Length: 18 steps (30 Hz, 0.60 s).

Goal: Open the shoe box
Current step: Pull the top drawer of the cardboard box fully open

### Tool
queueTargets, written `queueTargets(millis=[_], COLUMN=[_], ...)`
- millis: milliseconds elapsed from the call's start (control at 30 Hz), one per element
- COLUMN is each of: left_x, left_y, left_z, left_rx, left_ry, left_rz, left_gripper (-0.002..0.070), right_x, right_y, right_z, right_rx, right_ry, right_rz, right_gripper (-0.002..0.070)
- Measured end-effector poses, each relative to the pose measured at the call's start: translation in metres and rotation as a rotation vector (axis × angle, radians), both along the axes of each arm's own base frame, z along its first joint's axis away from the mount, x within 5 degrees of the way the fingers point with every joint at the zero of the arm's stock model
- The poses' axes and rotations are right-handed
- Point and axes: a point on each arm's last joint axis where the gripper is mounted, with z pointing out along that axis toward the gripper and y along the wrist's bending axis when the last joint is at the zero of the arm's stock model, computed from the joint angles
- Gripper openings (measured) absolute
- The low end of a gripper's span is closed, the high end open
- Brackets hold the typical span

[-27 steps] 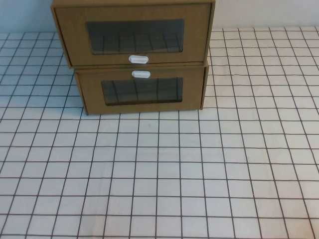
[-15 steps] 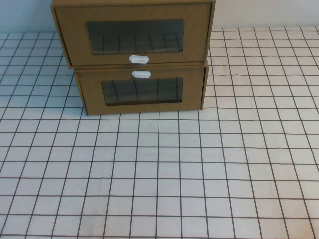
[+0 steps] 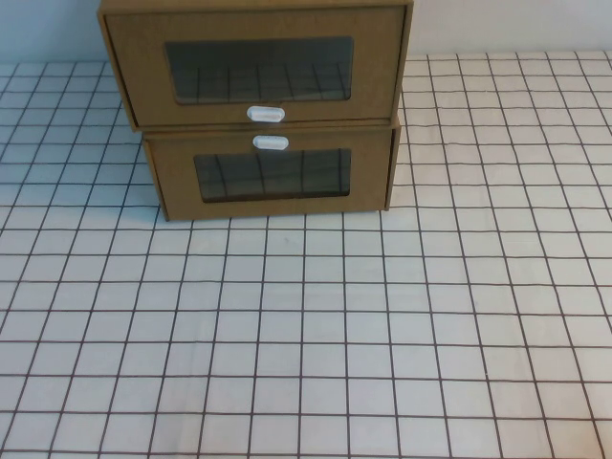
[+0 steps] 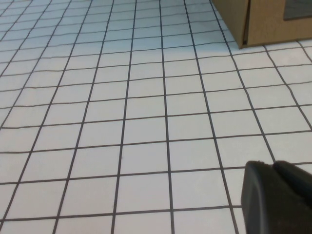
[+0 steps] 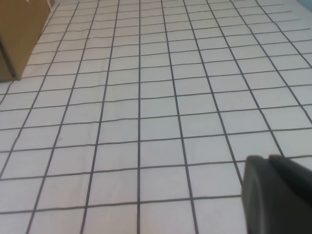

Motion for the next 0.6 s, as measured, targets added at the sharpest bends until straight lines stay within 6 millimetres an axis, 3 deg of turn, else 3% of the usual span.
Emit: queueTargets(millis=[600], left_x=[0.0002], left_y=[0.0000], left_z=[0.0006], left_rx=[0.000], left_ry=[-0.007], left_rz=[0.000], left_gripper=[-0.0002], right_x=[0.0000], right_y=[0.0000], right_z=[0.0000], right_rx=[0.000], right_ry=[0.000], right_rz=[0.000], right_gripper=[-0.0013])
